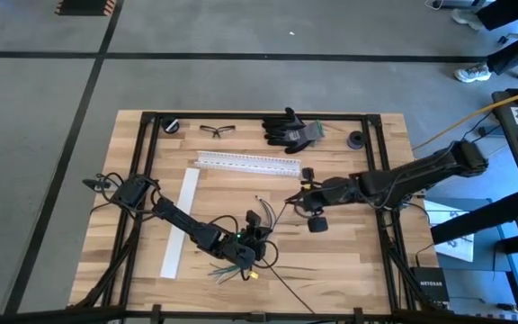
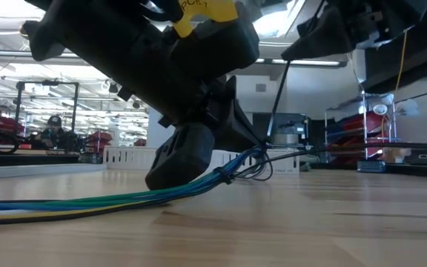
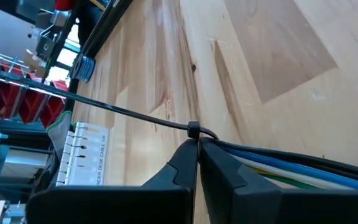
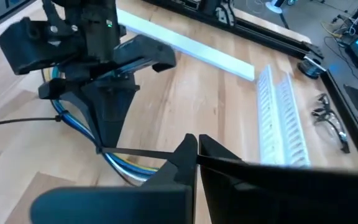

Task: Ziptie cables
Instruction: Wrap the black zip tie on the cable

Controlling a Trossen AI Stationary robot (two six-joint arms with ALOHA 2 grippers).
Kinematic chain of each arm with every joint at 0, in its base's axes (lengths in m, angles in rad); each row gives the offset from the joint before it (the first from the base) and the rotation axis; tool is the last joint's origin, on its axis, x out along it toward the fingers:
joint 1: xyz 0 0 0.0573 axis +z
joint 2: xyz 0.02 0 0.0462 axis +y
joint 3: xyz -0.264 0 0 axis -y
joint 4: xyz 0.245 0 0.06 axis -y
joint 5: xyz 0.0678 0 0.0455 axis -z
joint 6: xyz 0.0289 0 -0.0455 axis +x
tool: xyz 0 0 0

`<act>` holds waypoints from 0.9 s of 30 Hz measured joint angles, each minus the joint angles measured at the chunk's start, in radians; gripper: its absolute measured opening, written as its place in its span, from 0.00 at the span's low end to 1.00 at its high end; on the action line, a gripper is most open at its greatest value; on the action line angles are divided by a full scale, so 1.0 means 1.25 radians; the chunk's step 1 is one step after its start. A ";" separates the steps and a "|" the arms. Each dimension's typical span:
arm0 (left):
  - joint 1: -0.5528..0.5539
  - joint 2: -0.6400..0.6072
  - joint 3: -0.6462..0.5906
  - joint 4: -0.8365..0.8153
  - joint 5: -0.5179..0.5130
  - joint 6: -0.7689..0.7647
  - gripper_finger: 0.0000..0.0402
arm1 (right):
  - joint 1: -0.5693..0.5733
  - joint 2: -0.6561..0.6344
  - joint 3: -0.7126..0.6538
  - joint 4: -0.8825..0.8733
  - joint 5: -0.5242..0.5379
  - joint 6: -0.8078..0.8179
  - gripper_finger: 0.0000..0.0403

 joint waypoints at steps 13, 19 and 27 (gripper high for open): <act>0.000 -0.001 -0.002 0.015 -0.008 -0.080 0.00 | -0.001 -0.089 0.041 -0.258 0.162 0.107 0.12; 0.002 -0.001 -0.003 0.019 -0.008 -0.125 0.03 | -0.001 -0.133 0.070 -0.455 0.124 0.222 0.35; 0.012 -0.014 -0.004 0.011 -0.009 -0.189 0.21 | 0.023 -0.143 -0.117 -0.306 -0.053 0.336 0.51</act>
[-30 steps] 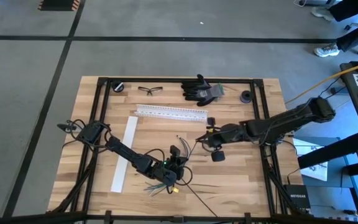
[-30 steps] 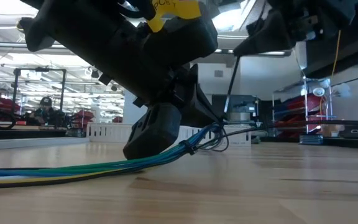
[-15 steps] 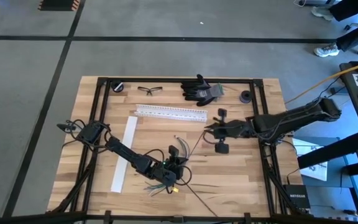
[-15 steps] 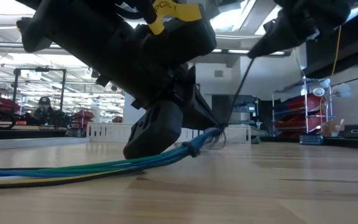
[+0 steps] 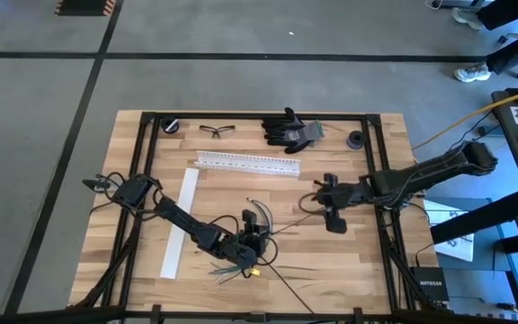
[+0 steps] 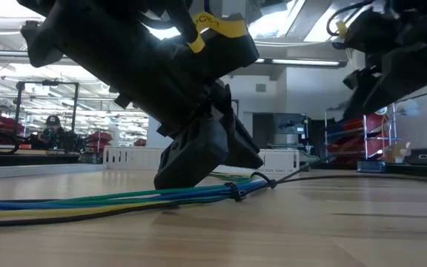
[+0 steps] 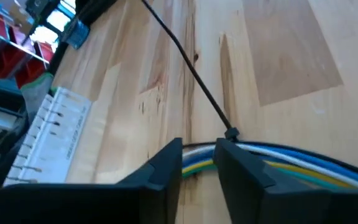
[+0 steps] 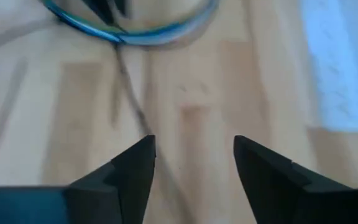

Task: Ziptie cables
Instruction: Wrap the black zip tie on the cable

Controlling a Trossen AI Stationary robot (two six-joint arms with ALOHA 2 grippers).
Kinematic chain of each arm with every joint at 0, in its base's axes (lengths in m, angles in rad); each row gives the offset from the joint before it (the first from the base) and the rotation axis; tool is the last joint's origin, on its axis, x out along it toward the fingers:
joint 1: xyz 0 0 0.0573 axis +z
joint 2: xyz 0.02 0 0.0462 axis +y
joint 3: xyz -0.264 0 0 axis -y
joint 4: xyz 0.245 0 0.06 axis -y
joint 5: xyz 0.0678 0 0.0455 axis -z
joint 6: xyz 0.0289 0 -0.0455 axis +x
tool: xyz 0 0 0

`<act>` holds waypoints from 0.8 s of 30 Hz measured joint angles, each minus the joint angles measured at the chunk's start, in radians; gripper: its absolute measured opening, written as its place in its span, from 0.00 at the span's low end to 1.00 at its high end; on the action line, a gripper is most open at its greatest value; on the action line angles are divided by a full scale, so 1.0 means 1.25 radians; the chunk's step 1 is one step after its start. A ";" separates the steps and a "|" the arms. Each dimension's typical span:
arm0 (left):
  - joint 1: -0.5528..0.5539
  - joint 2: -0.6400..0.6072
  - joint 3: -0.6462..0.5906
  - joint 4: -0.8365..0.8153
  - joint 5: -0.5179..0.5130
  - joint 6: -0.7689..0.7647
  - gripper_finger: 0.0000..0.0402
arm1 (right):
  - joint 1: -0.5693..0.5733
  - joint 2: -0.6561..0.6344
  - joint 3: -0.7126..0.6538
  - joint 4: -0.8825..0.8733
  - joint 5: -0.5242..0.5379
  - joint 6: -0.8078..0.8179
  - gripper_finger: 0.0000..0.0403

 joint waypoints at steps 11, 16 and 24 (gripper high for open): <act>0.038 -0.098 0.001 0.013 0.179 -0.208 0.38 | 0.029 -0.009 0.025 -0.026 0.014 -0.014 0.52; 0.070 -0.067 0.071 -0.060 0.250 -0.250 0.38 | 0.029 -0.033 0.080 -0.120 0.048 -0.029 0.52; 0.114 -0.006 0.152 -0.118 0.264 -0.251 0.37 | 0.030 -0.059 0.083 -0.131 0.054 -0.022 0.52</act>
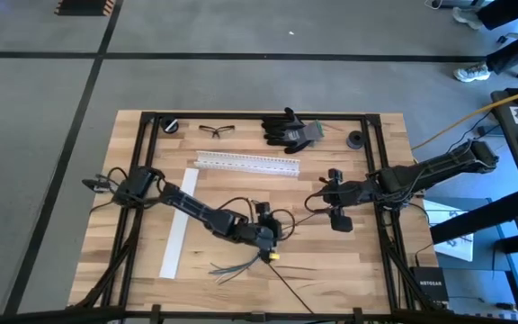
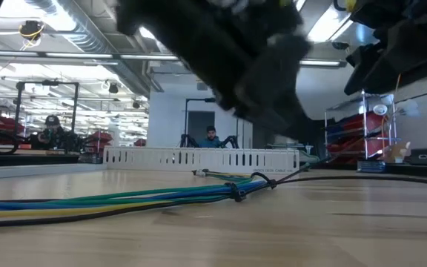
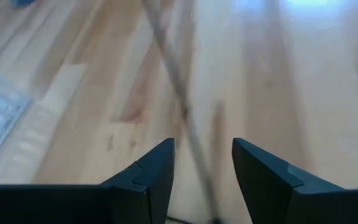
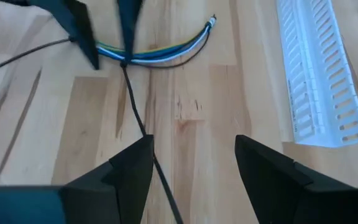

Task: Ziptie cables
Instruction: Wrap the black zip tie on the cable

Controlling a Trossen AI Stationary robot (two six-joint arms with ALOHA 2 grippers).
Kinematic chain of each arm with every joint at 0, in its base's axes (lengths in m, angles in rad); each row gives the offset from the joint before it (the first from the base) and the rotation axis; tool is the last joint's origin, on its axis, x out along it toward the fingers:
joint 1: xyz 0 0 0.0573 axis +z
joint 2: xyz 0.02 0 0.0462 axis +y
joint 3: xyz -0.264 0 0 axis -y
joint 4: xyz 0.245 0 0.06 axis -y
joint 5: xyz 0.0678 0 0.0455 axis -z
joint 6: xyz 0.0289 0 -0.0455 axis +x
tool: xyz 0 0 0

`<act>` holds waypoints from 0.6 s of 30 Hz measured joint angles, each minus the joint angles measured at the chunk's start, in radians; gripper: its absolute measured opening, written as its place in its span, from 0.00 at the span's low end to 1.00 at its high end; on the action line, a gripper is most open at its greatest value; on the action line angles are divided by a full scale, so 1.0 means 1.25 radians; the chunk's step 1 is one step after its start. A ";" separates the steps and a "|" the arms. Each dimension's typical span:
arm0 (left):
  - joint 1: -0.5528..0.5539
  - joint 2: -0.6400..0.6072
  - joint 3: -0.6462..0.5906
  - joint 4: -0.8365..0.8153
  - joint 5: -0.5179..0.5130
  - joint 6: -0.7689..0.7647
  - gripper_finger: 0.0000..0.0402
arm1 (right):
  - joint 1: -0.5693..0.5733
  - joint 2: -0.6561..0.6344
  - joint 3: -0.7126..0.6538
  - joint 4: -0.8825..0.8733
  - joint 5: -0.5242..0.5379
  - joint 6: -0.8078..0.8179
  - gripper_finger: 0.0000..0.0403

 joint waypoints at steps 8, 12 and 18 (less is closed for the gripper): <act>0.037 0.049 -0.001 0.000 0.090 -0.039 0.37 | 0.000 0.002 -0.001 0.000 0.000 0.015 0.52; 0.037 0.058 0.000 -0.003 0.091 -0.022 0.32 | 0.000 0.002 -0.001 0.000 0.000 0.017 0.52; 0.035 0.055 -0.001 -0.005 0.081 -0.002 0.05 | 0.002 -0.014 0.003 -0.013 -0.001 0.031 0.52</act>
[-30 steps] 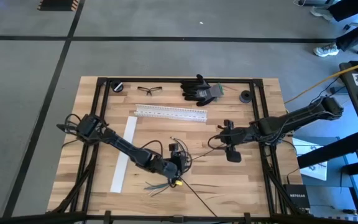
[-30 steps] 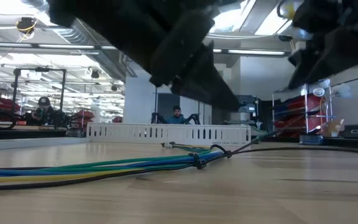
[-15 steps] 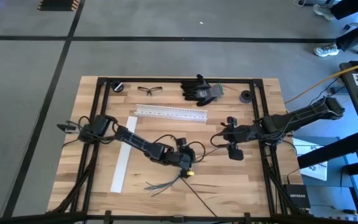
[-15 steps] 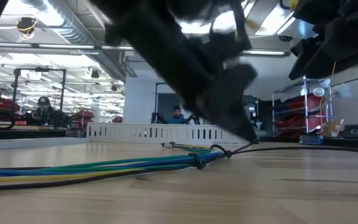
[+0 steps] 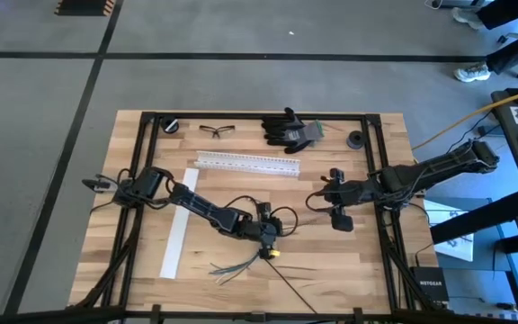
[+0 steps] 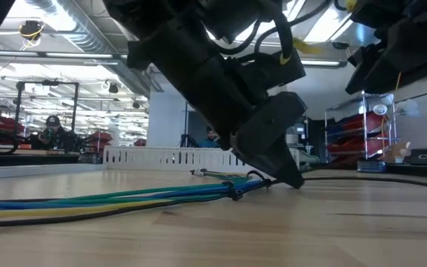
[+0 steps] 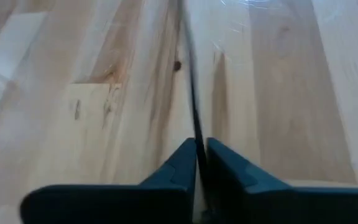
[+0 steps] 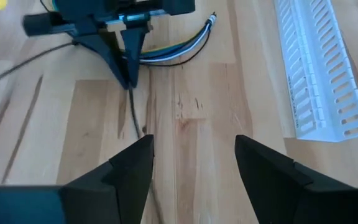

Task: Ziptie cables
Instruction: Wrap the black zip tie on the cable

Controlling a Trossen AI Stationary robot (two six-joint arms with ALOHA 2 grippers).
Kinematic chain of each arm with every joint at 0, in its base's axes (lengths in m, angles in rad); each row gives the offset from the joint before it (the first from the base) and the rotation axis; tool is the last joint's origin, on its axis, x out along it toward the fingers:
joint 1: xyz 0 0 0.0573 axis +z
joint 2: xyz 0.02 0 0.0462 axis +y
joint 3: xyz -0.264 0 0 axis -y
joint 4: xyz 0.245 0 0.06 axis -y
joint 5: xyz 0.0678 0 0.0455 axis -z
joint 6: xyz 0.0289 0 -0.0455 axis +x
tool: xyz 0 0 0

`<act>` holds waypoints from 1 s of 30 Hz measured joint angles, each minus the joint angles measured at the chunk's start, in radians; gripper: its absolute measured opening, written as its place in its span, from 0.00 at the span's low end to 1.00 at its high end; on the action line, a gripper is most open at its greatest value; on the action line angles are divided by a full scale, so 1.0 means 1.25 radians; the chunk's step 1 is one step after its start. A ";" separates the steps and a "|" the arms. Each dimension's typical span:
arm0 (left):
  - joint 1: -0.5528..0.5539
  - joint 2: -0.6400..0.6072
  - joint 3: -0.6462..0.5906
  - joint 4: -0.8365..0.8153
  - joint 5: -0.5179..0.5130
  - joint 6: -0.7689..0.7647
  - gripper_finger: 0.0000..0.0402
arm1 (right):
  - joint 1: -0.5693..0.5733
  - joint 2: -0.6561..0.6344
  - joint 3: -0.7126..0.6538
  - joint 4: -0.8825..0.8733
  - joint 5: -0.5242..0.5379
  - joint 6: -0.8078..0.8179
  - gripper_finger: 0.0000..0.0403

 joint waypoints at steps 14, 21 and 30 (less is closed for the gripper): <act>-0.065 -0.130 -0.001 0.001 -0.134 0.048 0.00 | 0.161 -0.145 0.036 -0.095 0.170 0.071 0.52; -0.087 -0.139 0.000 -0.003 -0.144 0.045 0.00 | 0.197 -0.136 -0.180 0.246 0.233 0.011 0.52; -0.112 -0.141 0.000 0.005 -0.199 0.045 0.00 | 0.197 -0.078 -0.424 0.775 0.227 -0.045 0.52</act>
